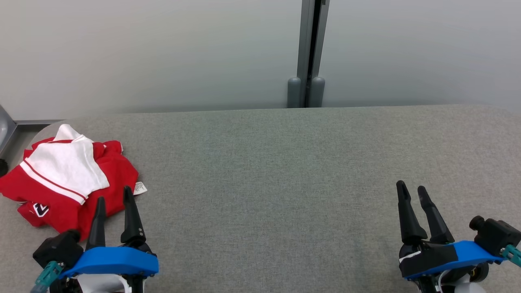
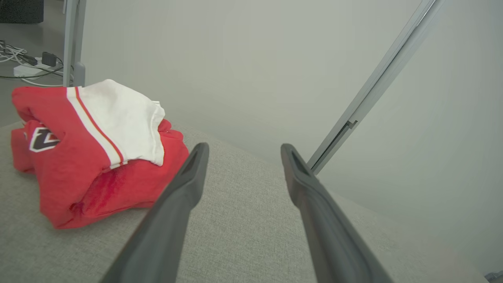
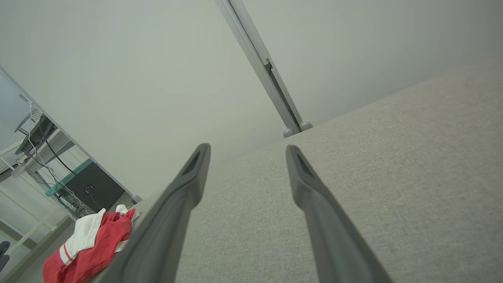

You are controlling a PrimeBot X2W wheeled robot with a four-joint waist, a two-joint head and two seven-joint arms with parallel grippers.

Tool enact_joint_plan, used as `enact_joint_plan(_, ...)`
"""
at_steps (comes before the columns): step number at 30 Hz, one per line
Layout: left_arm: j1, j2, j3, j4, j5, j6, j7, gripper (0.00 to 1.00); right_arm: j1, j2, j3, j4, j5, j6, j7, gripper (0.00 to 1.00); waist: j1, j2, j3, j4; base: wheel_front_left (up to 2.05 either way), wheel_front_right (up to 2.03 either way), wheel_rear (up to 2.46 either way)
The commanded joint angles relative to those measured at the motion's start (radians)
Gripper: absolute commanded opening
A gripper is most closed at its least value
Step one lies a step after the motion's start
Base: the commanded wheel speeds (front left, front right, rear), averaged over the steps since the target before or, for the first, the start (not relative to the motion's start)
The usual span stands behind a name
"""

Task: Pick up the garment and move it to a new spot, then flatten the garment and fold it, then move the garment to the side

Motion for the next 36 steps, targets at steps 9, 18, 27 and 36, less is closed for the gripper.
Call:
enact_joint_plan(9, -0.009, 0.017, -0.025, -0.003, 0.112, 0.003, -0.03, 1.0, -0.001, -0.008, 0.0, -0.003, -0.122, 0.002, -0.033, 1.0, 0.0, 0.0, 0.001, 0.005, 0.0, 0.0, 0.0)
enact_joint_plan(18, -0.016, 0.023, -0.048, 0.024, 0.193, -0.009, -0.052, 1.0, -0.004, -0.008, 0.004, 0.0, -0.219, 0.002, -0.053, 1.0, 0.0, 0.0, 0.004, 0.008, 0.0, 0.0, 0.0)
enact_joint_plan(27, -0.024, 0.025, -0.064, 0.038, 0.268, 0.0, -0.072, 1.0, -0.003, -0.009, 0.007, 0.004, -0.309, 0.002, -0.073, 1.0, 0.0, 0.0, 0.001, 0.014, 0.0, 0.0, 0.0)
enact_joint_plan(36, -0.021, 0.026, -0.071, 0.052, 0.336, 0.011, -0.09, 1.0, 0.008, -0.009, 0.002, 0.003, -0.389, 0.003, -0.091, 1.0, 0.0, 0.0, -0.005, 0.015, 0.0, 0.0, 0.0)
